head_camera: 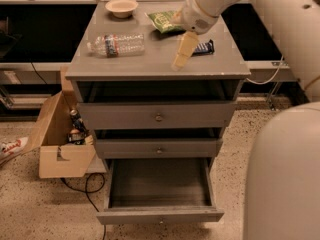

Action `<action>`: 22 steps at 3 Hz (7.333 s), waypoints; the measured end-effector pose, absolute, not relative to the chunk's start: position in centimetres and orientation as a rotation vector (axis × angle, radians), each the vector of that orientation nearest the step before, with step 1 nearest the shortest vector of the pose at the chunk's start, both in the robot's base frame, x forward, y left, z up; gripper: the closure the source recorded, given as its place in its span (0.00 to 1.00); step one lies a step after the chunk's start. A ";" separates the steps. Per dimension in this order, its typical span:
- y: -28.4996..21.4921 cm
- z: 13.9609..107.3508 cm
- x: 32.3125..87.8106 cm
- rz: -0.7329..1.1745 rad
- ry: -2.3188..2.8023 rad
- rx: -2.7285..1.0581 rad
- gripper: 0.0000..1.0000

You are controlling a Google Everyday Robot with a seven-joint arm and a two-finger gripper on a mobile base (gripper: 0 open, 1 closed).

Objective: Place water bottle into bottom drawer

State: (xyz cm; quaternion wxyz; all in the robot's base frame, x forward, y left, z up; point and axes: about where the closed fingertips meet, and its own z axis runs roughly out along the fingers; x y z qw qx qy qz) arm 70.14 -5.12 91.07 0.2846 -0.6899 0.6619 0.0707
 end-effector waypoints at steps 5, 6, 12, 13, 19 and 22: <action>7.1 90.2 78.0 0.154 1.724 -1.895 0.00; 7.7 89.4 79.0 0.149 1.760 -1.861 0.00; 12.2 83.5 80.1 0.349 1.811 -1.832 0.72; 11.5 85.3 79.5 0.375 1.750 -1.814 0.95; -3.5 89.6 69.8 0.294 1.667 -1.738 1.00; -12.1 77.9 61.1 0.345 1.857 -1.743 1.00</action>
Offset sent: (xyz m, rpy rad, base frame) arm 0.0665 0.0640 0.0111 -0.0189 -0.0581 0.0238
